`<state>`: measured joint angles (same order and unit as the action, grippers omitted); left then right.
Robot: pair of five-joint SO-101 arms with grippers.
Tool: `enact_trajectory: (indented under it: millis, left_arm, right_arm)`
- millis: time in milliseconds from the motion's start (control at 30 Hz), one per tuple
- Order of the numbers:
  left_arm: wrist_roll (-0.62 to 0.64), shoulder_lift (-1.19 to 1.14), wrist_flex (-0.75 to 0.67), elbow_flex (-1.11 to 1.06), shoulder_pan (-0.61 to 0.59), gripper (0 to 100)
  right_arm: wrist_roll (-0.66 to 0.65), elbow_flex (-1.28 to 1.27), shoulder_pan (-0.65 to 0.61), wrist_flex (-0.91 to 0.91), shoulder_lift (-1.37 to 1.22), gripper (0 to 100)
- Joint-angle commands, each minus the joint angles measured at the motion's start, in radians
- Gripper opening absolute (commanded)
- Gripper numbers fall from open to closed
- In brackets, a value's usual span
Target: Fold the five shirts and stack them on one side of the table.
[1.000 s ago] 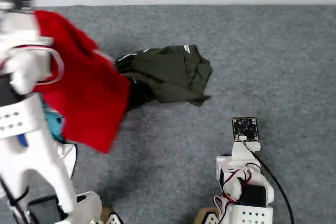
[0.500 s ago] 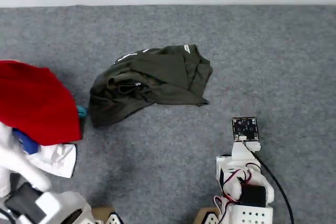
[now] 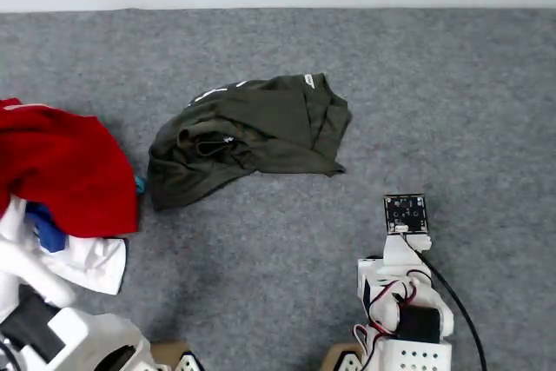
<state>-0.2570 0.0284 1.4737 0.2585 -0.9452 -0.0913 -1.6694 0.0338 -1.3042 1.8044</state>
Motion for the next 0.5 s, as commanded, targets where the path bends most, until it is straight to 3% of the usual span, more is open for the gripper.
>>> enact_trajectory:
  millis: [0, 133, 267, 467]
  left_arm:
    - [-0.058, 0.012, 0.117, 0.096, 0.017, 33]
    - [-0.054, 0.012, 0.288, 0.275, 0.058, 33]
    - [0.017, 0.063, 0.282, 0.297, 0.115, 33]
    - [0.077, 0.193, 0.281, 0.220, 0.307, 27]
  right_arm:
    - [-0.003, -0.014, -0.002, -0.005, 0.008, 0.9]
    - [-0.003, -0.014, -0.002, -0.005, 0.008, 0.9]
    - [-0.003, -0.014, -0.002, -0.005, 0.008, 0.9]
    - [-0.003, -0.014, -0.002, -0.005, 0.008, 0.9]
